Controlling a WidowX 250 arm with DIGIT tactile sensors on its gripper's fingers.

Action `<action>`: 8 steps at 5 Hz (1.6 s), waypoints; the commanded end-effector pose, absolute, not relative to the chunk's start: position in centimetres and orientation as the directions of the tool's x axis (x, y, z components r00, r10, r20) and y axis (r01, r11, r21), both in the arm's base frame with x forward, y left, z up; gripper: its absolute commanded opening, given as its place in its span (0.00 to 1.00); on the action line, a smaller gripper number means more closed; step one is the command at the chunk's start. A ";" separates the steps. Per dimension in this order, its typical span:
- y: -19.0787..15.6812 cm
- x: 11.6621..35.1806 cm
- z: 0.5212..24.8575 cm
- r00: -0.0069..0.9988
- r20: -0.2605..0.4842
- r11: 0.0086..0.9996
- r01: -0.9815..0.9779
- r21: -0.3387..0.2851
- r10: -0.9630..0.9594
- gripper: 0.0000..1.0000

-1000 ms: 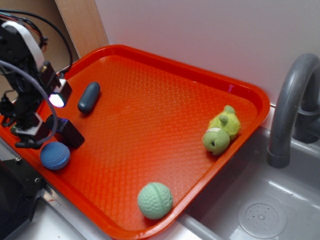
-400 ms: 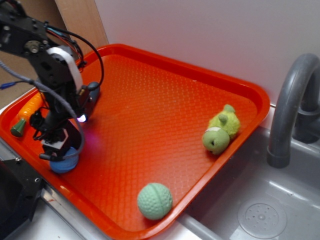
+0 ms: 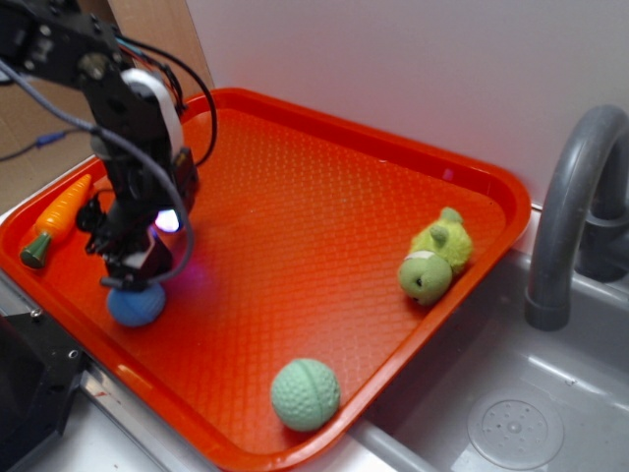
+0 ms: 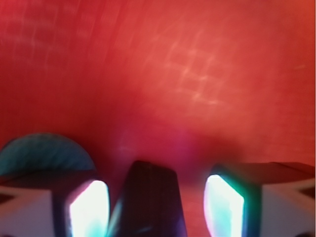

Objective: Grab the black box.

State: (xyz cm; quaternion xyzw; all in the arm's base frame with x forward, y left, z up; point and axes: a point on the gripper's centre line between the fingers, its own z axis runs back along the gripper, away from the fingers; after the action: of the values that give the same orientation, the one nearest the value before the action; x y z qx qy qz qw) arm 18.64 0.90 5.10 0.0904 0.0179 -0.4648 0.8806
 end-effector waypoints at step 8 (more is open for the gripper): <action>3.2 15.3 4.4 0.954 -0.164 0.968 -0.250 0.021 0.250 1.00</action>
State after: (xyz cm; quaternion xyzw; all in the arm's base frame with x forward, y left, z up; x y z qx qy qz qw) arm 15.86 3.25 4.07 0.0021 0.0891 0.1217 0.9886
